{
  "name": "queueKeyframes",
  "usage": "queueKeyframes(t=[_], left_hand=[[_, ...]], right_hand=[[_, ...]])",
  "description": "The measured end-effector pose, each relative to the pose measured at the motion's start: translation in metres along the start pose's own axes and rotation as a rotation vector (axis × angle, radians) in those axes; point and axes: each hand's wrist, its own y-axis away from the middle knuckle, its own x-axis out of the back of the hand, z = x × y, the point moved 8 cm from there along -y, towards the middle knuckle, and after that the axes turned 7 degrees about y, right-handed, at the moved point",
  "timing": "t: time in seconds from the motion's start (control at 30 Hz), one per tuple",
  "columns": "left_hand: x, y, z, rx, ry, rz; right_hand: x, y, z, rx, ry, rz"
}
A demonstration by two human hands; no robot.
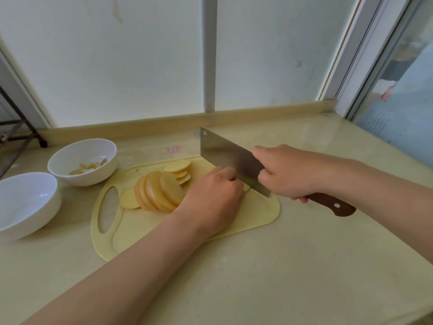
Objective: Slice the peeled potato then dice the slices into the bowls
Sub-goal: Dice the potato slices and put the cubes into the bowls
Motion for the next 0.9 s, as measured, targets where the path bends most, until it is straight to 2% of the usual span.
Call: queueKeyframes(t=[0.47,0.7,0.9], left_hand=[[-0.003,0.001,-0.005,-0.006,-0.008,-0.037],[-0.003,0.0,-0.005,0.001,0.018,-0.045],[-0.003,0.0,-0.007,-0.008,0.026,-0.022]], right_hand=[[-0.002,0.031,0.006,-0.024,0.011,0.0],[-0.002,0.045,0.009,-0.046,0.084,-0.062],[-0.004,0.021,-0.011,-0.011,0.071,-0.054]])
